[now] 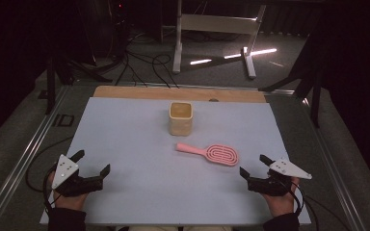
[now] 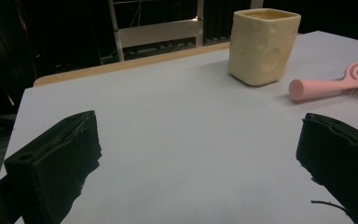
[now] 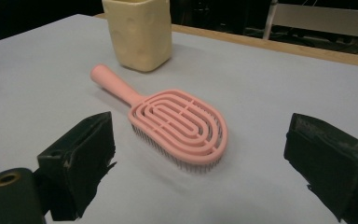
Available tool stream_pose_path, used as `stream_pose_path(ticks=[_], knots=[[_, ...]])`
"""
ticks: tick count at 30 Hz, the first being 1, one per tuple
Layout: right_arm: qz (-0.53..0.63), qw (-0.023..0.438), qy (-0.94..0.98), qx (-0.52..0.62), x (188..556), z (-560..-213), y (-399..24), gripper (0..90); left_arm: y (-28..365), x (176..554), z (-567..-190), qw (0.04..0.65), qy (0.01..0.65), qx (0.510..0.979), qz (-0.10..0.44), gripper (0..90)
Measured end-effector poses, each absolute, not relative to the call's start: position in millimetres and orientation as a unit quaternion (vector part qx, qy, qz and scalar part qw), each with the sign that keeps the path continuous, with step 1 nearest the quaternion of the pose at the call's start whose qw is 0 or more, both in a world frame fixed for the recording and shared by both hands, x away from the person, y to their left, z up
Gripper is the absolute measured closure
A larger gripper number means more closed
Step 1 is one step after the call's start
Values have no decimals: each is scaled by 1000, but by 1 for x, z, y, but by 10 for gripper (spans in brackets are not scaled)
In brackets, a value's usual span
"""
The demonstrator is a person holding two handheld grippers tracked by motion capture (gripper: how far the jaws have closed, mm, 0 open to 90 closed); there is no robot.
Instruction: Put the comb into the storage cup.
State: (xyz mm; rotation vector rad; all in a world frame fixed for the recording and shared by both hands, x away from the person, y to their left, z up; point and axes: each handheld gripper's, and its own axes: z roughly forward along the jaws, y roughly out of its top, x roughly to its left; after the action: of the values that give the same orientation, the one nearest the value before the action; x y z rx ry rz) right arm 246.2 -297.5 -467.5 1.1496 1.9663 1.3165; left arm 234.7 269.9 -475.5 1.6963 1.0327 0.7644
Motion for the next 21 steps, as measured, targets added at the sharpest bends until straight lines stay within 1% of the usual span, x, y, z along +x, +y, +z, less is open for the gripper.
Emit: stream_pose_path(ticks=[21], knots=[[487,242,728,418,261,-459,-285,86,268,235,-478,482,424,700,312,2]])
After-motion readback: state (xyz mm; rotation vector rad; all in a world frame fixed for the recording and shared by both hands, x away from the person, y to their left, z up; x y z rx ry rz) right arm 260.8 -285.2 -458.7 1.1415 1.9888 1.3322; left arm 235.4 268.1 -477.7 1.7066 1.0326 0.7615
